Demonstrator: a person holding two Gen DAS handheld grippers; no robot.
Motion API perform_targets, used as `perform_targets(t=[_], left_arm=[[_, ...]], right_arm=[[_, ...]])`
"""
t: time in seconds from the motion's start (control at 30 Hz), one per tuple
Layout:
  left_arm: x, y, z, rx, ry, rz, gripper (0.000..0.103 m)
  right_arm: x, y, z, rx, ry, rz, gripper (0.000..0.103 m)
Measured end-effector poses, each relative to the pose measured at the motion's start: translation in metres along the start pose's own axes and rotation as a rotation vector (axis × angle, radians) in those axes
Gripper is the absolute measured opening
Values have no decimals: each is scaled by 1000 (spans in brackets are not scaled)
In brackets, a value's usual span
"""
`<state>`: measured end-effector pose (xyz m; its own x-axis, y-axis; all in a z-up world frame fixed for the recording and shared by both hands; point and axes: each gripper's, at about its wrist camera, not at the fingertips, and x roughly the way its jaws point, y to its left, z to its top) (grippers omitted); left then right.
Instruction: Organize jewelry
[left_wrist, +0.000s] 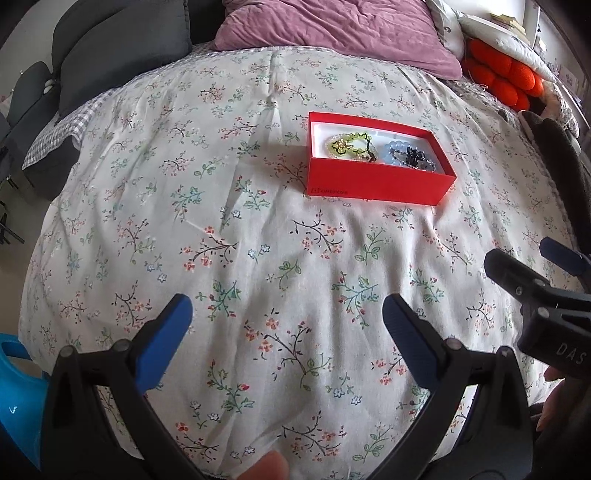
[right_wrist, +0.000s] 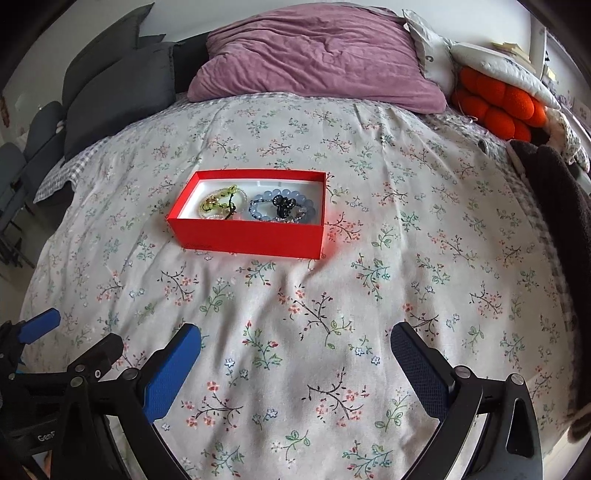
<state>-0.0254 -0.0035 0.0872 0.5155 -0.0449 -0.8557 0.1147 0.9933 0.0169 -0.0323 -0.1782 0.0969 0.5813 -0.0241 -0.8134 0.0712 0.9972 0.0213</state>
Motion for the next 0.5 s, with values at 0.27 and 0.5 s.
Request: perform_targets(t=[0.27,0.5], left_arm=[[0,6,0,-23,-8,21,102],[-3,10,2,-41,-20,22,102]], right_arm=[[0,-7,-1,13,5,-13,103],[0,-5,-4,2,7,-18,103]])
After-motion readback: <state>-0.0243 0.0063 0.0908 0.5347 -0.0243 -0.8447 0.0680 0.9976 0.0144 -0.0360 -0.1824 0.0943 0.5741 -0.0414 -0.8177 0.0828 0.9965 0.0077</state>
